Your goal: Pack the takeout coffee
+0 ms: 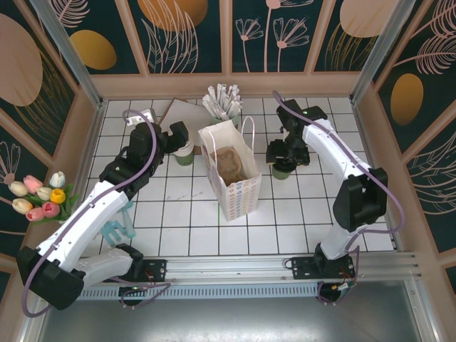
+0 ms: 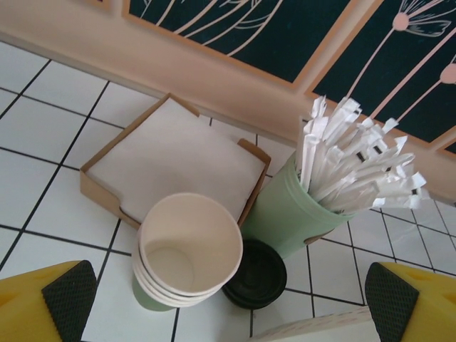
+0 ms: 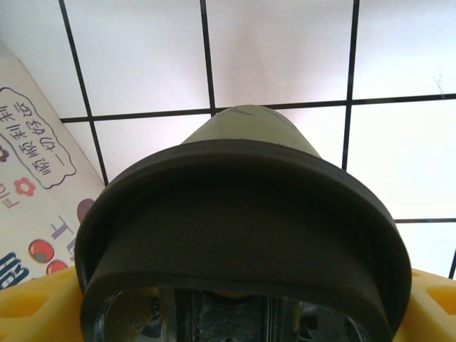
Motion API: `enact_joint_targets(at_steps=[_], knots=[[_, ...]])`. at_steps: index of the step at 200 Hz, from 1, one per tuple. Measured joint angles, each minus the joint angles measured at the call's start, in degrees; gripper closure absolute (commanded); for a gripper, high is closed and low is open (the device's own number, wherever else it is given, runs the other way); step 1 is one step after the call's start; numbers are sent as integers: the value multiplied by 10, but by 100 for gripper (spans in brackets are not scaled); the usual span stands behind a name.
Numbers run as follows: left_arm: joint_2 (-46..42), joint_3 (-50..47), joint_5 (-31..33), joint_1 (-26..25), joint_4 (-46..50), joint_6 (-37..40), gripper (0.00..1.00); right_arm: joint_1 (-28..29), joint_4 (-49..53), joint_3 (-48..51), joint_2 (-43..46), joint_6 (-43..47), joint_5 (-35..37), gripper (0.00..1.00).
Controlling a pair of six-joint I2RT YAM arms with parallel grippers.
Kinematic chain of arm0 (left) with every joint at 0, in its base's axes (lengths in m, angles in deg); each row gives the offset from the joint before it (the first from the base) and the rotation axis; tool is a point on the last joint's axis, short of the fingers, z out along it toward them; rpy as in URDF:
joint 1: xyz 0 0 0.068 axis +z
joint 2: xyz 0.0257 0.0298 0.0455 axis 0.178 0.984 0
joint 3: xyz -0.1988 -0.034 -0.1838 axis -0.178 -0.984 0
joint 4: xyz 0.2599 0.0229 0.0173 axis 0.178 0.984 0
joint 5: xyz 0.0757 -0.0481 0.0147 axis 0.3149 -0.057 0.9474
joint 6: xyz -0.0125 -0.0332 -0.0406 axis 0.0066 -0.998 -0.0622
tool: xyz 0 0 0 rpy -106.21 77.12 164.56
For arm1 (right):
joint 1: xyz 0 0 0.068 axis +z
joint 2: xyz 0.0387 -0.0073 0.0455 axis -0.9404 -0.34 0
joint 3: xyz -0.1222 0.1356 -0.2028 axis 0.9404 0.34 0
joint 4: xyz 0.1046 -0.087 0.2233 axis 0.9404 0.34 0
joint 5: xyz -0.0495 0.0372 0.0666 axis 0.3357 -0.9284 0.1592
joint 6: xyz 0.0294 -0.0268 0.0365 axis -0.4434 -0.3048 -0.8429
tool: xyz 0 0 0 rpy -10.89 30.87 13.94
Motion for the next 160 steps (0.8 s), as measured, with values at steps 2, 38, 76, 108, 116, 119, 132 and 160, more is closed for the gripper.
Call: enact_joint_targets(at_steps=[2,38,76,108,116,119,132,160], knots=[[0,1,0,0,0,1,1,0,1,0,2,0,0,31],[17,16,-10,0,-12,6,1,0,22,-3,23,0,0,31],[90,82,-44,0,-17,23,2,1,48,-57,24,1,0,32],[155,156,-112,1,-45,131,1,11,56,-102,31,-2,0,32],[168,171,-143,2,-50,172,2,16,59,-107,33,-3,0,32],[173,176,-154,2,-52,184,2,18,60,-108,34,-3,0,32],[198,207,-212,2,-49,256,2,27,64,-112,37,-4,0,32],[270,301,-317,2,-6,394,2,37,70,-112,38,-6,4,32]])
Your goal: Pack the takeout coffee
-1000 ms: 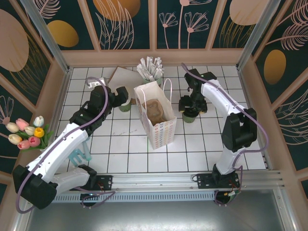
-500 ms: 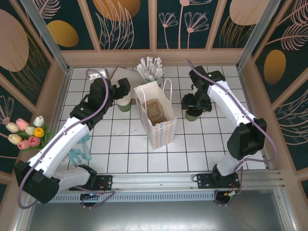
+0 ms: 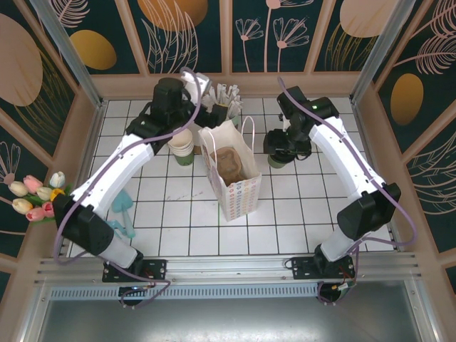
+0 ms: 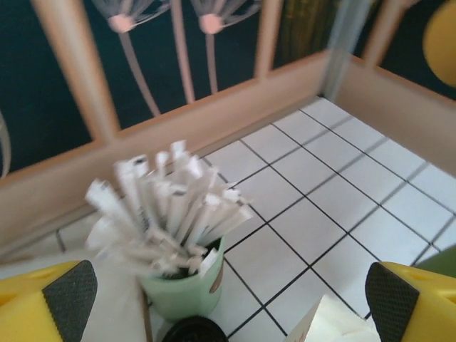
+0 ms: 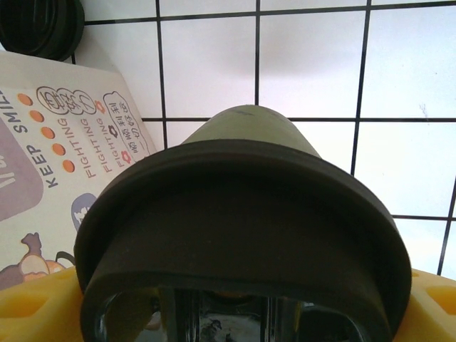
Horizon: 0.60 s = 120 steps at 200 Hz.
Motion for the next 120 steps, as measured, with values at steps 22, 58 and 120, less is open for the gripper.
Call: enact_joint_targets(at_steps=[22,58,120], knots=[[46,58,-33,0,54,81,4,0,0,0,1,0,5,32],[136,165,-34,0,155,167,23,0,1,0,3,0,6,32],[223,269,-54,0,240,201,69,0,5,0,32,-15,7,32]])
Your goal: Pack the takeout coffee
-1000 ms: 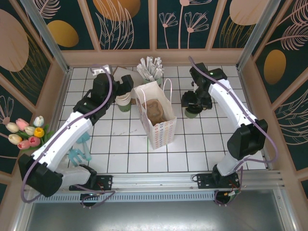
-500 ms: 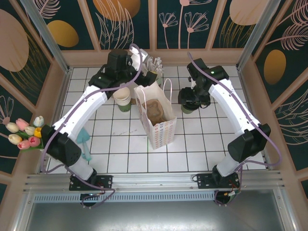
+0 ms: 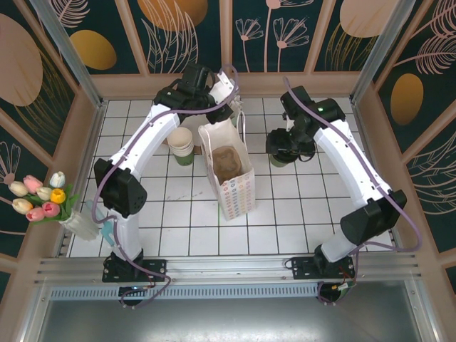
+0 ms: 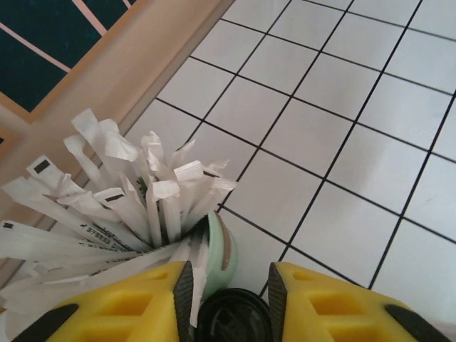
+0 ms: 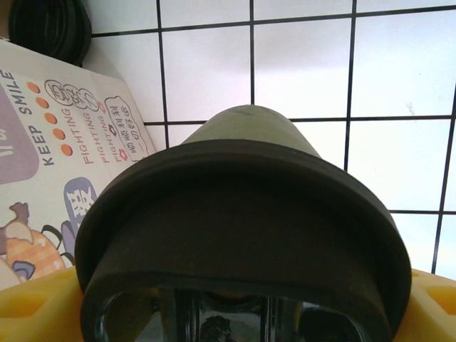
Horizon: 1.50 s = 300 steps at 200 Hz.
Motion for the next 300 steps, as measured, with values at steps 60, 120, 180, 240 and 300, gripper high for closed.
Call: enact_joint_targets(at_steps=[60,120,180,240,300], knots=[[-82,-110,15,1,-58,-44,18,0,1,0,15,-9,1,33],[-125,-145,-26,2,-60,-19,4,1,4,2,15,-13,5,32],[-76,-124,-19,2,-18,16,44,3,4,3,15,-13,5,32],[-62,-127,-2,2,-28,-25,74,9,4,-2,15,-13,9,33],[-132,-182,25,2,-70,-172,73,15,4,-85,26,-14,-24,35]])
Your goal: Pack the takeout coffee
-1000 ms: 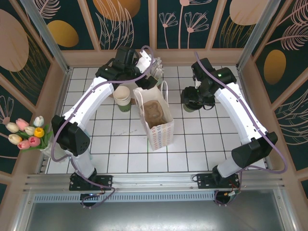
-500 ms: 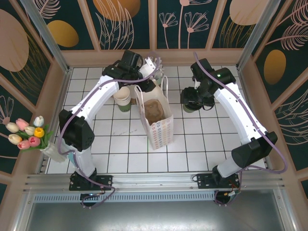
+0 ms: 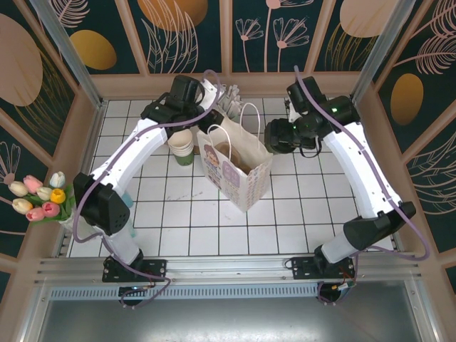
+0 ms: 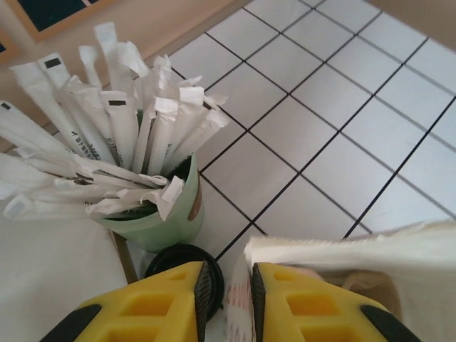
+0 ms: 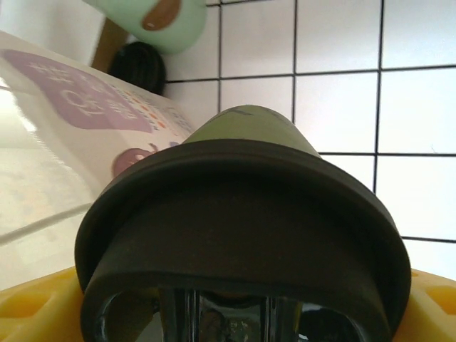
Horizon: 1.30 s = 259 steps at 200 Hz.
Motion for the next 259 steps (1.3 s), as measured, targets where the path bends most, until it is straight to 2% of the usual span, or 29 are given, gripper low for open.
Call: enact_joint_targets(at_steps=[39,55,65,98,129,152,169,210,259], knots=[[-3,0,3,0,-3,-66,68,2,0,-47,42,-2,-21,36],[-3,2,6,0,1,-81,59,2,0,-68,63,-2,-24,36],[-3,2,9,0,3,-85,50,2,2,-82,73,-2,-29,37],[-19,3,23,0,8,-110,38,3,6,-155,80,-2,-46,38],[-78,2,75,0,3,-153,20,32,-2,-177,86,-2,-71,39],[-152,-33,116,0,-23,-197,19,90,-27,-146,83,-2,-88,39],[-213,-84,118,1,-51,-227,19,118,-34,-133,68,-2,-83,39],[-335,-211,22,0,-139,-247,23,175,-33,-134,-17,-1,-17,38],[-348,-247,-67,1,-179,-169,23,191,-32,-140,-117,1,8,38]])
